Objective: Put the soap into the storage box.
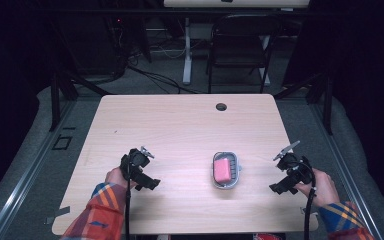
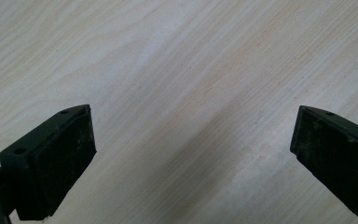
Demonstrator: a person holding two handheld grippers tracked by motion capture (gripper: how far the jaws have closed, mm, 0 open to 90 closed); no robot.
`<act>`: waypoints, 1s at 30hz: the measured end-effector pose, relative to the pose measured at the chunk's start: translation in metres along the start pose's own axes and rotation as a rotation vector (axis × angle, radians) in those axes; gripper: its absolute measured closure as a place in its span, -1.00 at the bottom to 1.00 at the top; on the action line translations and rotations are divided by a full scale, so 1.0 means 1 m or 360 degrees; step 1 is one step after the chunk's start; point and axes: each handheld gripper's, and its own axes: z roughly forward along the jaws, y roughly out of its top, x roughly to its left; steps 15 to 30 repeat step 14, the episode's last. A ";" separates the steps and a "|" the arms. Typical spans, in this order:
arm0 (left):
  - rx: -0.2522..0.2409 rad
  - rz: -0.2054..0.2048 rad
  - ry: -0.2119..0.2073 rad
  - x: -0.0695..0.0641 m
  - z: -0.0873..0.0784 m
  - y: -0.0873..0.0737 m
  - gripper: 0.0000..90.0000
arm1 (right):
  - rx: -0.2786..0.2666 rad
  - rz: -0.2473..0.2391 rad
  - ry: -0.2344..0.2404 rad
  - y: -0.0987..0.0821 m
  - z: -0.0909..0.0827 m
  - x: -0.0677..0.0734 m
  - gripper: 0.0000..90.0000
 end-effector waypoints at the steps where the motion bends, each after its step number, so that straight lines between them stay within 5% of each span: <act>1: 0.0000 0.0002 0.0002 0.000 0.000 0.000 -1.00 | -0.0009 0.0016 0.0015 -0.003 0.002 -0.001 -1.00; 7: -0.0007 0.0007 0.0003 -0.001 -0.001 0.000 -1.00 | 0.0032 0.0022 0.0025 -0.011 0.017 0.000 -1.00; 13: -0.0002 0.0010 0.0001 -0.001 0.000 0.000 -1.00 | 0.0055 -0.0064 0.0004 -0.008 0.018 0.004 -1.00; 14: 0.0000 0.0013 -0.0001 -0.001 0.000 0.000 -1.00 | 0.0112 -0.0118 0.0006 -0.007 0.016 0.002 -1.00; 30: 0.0000 0.0013 -0.0001 -0.001 0.000 0.000 -1.00 | 0.0112 -0.0118 0.0006 -0.007 0.016 0.002 -1.00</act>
